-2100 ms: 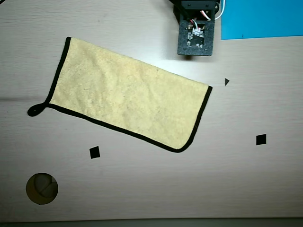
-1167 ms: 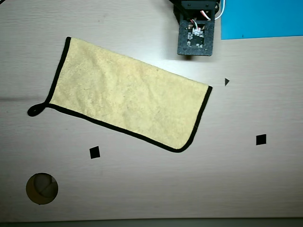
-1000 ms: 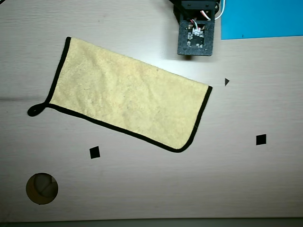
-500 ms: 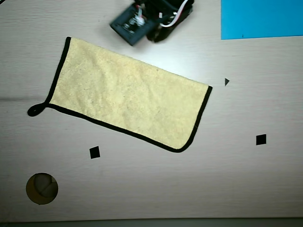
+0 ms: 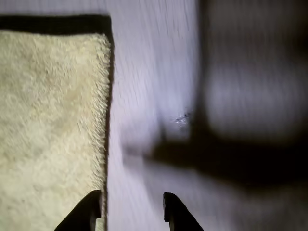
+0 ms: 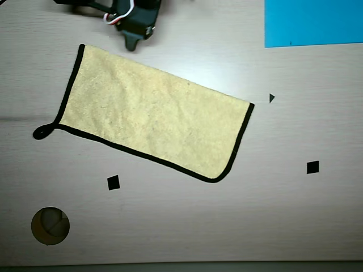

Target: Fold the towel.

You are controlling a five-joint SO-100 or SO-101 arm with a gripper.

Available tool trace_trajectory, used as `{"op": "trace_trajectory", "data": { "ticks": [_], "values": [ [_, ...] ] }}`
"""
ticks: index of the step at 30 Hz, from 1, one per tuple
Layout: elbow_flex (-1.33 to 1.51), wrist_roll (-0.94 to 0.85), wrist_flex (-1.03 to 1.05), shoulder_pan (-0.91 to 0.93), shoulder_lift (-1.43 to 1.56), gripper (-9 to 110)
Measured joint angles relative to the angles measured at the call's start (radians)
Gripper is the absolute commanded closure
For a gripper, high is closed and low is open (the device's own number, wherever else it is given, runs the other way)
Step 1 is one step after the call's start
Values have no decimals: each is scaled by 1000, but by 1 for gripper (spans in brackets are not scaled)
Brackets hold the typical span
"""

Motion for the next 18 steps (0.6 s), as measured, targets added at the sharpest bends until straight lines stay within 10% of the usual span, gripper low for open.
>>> {"op": "trace_trajectory", "data": {
  "ticks": [18],
  "values": [
    [-247,186,-247,87,-443,75]
  ]
}}
